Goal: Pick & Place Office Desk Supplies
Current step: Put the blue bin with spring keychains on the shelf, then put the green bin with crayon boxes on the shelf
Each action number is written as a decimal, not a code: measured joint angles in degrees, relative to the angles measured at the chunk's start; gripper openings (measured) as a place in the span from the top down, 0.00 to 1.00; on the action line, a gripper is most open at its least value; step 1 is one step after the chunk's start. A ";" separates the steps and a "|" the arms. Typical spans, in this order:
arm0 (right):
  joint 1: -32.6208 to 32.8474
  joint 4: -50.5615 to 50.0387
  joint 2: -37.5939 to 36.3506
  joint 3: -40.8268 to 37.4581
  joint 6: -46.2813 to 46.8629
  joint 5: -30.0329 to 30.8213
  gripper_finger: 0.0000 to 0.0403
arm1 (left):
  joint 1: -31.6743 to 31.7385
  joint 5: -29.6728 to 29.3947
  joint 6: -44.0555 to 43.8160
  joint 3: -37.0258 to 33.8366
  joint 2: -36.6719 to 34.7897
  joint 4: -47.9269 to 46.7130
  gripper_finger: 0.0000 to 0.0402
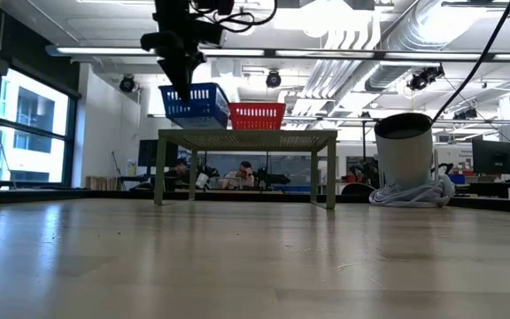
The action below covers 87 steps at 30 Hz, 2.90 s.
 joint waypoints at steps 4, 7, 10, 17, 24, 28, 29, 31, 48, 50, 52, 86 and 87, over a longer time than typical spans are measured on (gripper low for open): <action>0.00 0.44 0.00 0.00 -0.02 -0.02 0.43 | 1.21 0.03 -0.04 0.02 1.47 -0.02 1.00; 0.00 0.51 0.00 0.00 -0.02 -0.04 0.43 | 1.65 0.04 0.05 0.02 2.57 0.76 1.00; 0.00 0.61 0.00 0.00 -0.04 -0.03 0.43 | 1.62 0.00 -0.32 0.02 3.49 1.36 1.00; 0.02 0.69 0.00 0.00 -0.07 -0.04 0.43 | 1.17 0.37 -2.91 0.02 3.60 2.66 0.98; 0.02 0.73 0.00 0.00 -0.11 -0.04 0.43 | 1.08 0.15 -4.00 0.02 3.47 2.66 0.97; 0.02 0.75 0.00 0.00 -0.11 -0.04 0.43 | 1.09 -0.25 -4.13 0.02 3.47 3.02 0.97; 0.00 0.77 0.00 0.00 -0.11 -0.04 0.43 | 1.08 -0.66 -4.13 0.02 3.47 3.27 0.97; 0.01 0.75 0.00 0.00 -0.11 -0.04 0.43 | 1.08 -1.59 -4.13 0.02 3.47 4.29 0.97; -0.20 1.06 0.00 0.00 -1.55 0.01 0.43 | 0.71 -1.48 -8.63 0.00 3.47 6.75 0.97; -0.20 1.06 0.00 0.00 -1.55 0.02 0.43 | 0.67 -1.44 -8.70 0.00 3.47 7.20 0.96; -0.20 1.08 0.00 0.00 -1.56 0.02 0.43 | 0.69 -1.53 -8.92 0.00 3.45 7.21 0.93; 0.06 1.10 0.00 0.00 -3.00 -0.04 0.43 | -38.17 3.95 -51.40 0.00 -2.83 -15.28 0.61; 0.12 1.10 0.00 0.00 -2.98 -0.04 0.43 | -39.94 6.68 -54.96 0.00 -2.83 -15.27 0.61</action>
